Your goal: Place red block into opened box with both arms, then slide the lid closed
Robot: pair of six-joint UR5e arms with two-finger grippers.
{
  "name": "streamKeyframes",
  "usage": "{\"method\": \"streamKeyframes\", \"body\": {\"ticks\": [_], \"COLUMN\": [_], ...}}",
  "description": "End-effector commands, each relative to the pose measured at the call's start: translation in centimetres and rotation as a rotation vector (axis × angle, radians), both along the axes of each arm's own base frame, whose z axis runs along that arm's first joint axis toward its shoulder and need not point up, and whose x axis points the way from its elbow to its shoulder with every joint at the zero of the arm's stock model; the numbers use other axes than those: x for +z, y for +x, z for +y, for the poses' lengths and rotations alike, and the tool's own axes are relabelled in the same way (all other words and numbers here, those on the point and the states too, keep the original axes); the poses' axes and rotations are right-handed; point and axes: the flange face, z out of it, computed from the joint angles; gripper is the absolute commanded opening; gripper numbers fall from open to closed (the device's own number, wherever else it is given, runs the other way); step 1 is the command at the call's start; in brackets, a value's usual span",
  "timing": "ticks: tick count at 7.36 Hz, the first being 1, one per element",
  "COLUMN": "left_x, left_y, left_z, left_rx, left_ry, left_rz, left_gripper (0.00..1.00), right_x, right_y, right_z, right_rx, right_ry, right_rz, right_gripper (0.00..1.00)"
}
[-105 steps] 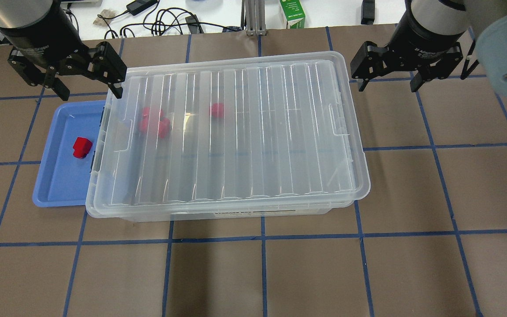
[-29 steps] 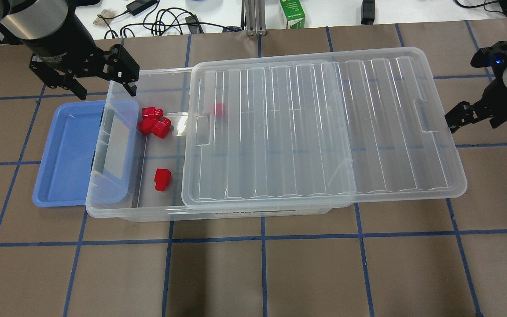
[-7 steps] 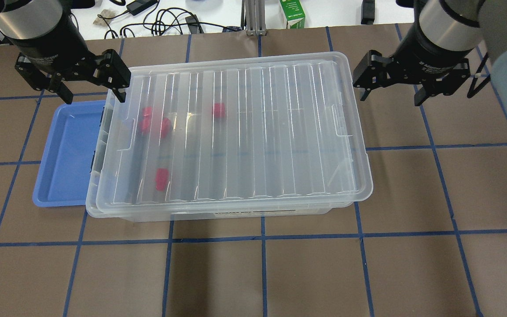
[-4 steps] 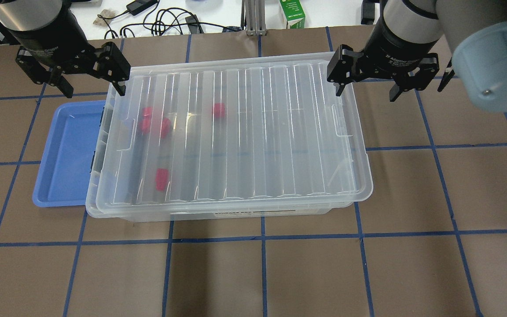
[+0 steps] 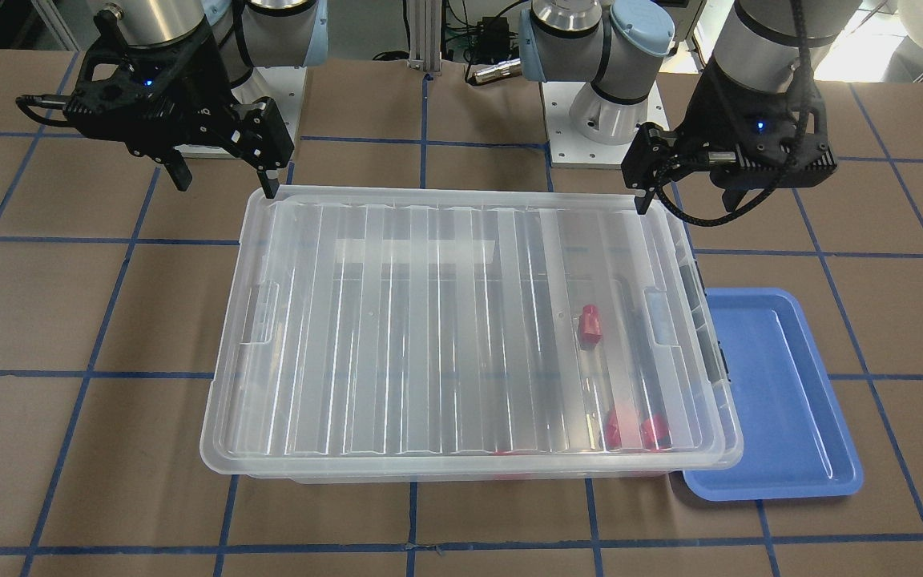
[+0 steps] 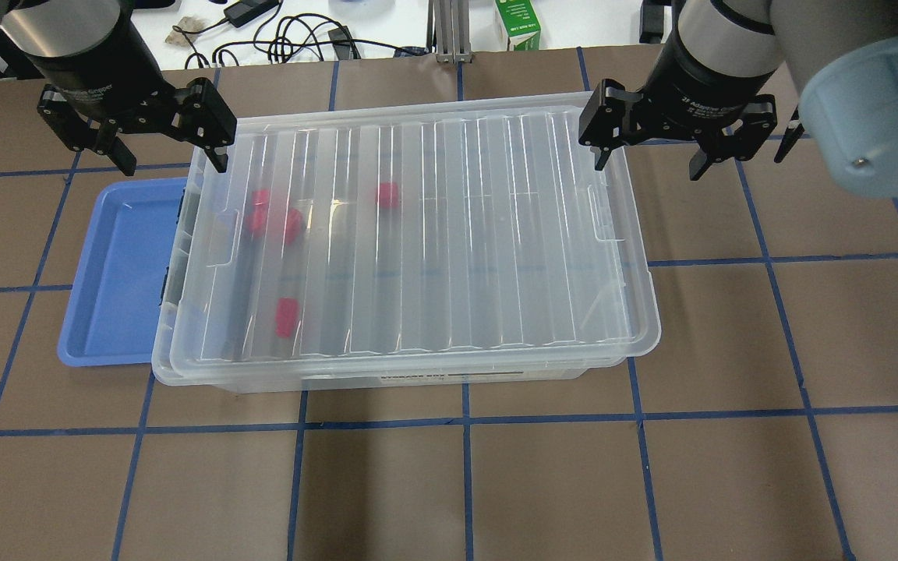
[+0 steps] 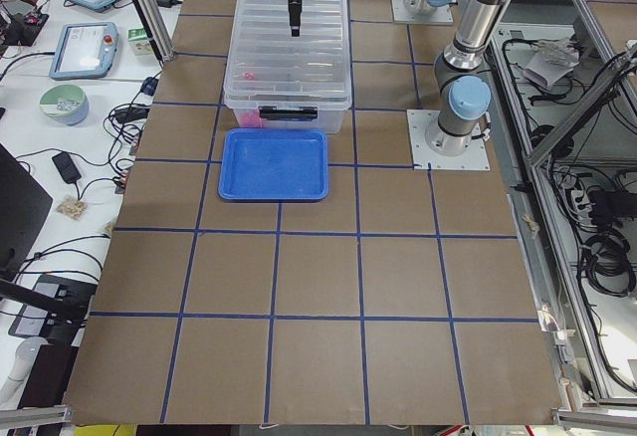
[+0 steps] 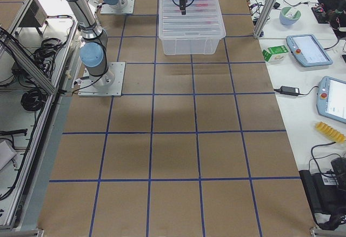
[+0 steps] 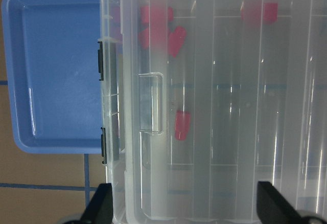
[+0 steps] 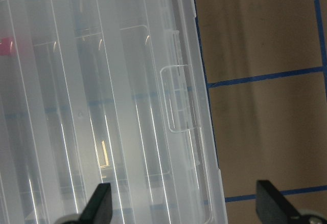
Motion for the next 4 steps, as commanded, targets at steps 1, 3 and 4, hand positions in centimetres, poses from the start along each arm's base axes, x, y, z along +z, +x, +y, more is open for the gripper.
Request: {"method": "streamKeyframes", "body": {"ticks": [1,3,4], "left_x": [-0.04,0.27,0.15], "left_y": [-0.27,-0.32,-0.29], "left_z": [-0.03,0.27,0.05], "left_rx": [-0.001,-0.002,-0.001], "left_ry": [0.0,-0.006,-0.006], "left_rz": [0.021,0.018,0.022], "left_gripper": [1.0,1.0,1.0], "right_x": [0.03,0.1,0.16], "right_y": [-0.03,-0.03,-0.04], "right_z": [0.02,0.08,0.25], "right_rx": [-0.004,-0.004,-0.002], "right_ry": [-0.001,-0.002,0.002], "right_rz": [0.002,0.002,0.002], "right_gripper": [1.0,1.0,1.0]}}
